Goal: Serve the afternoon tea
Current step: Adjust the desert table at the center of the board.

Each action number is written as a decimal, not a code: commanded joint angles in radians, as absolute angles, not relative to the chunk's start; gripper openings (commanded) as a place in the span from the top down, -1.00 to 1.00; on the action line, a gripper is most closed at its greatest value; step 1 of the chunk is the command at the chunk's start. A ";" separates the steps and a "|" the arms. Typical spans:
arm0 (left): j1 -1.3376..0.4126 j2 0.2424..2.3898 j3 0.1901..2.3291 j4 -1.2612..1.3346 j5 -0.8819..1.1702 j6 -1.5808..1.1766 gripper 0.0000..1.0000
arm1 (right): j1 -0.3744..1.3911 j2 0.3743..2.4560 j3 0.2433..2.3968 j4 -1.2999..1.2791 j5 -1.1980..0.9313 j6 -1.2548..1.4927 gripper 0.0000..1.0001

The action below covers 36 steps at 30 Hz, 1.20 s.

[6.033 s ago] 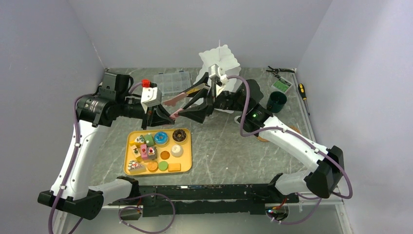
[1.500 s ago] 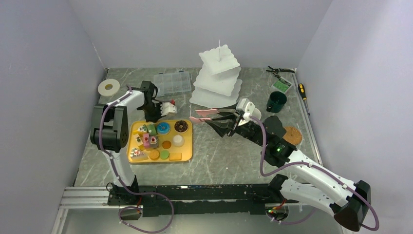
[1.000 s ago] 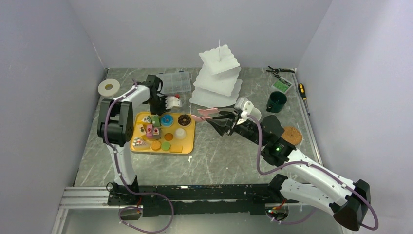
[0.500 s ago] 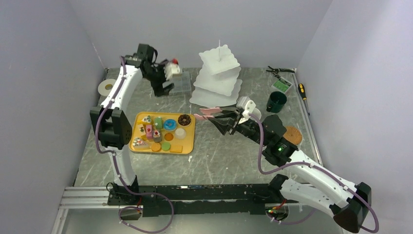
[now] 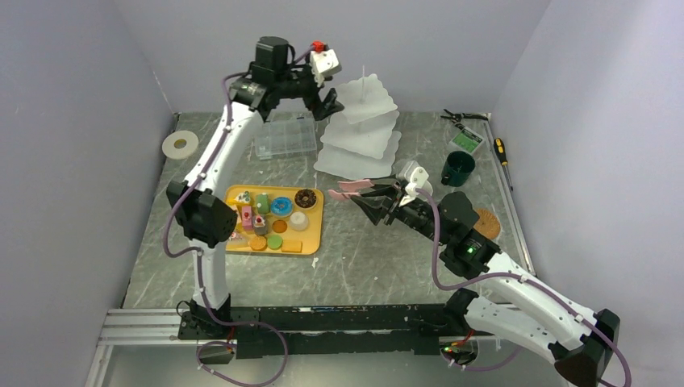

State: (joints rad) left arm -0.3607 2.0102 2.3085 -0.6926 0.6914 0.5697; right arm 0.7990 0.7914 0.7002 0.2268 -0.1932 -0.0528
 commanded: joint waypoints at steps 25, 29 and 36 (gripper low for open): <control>-0.452 2.319 2.335 0.110 0.748 0.027 -0.52 | 0.792 0.739 0.686 0.261 -0.170 -0.040 -0.01; -0.458 2.314 2.303 0.166 0.678 0.054 0.02 | 0.790 0.734 0.682 0.256 -0.172 -0.040 -0.01; -0.468 2.222 2.172 0.190 0.631 0.166 0.66 | 0.786 0.741 0.695 0.256 -0.177 -0.050 -0.01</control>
State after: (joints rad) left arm -0.4599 2.3123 2.2295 0.1612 0.6556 0.0940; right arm 0.7906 0.7525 0.6773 0.2161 -0.1833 -0.0490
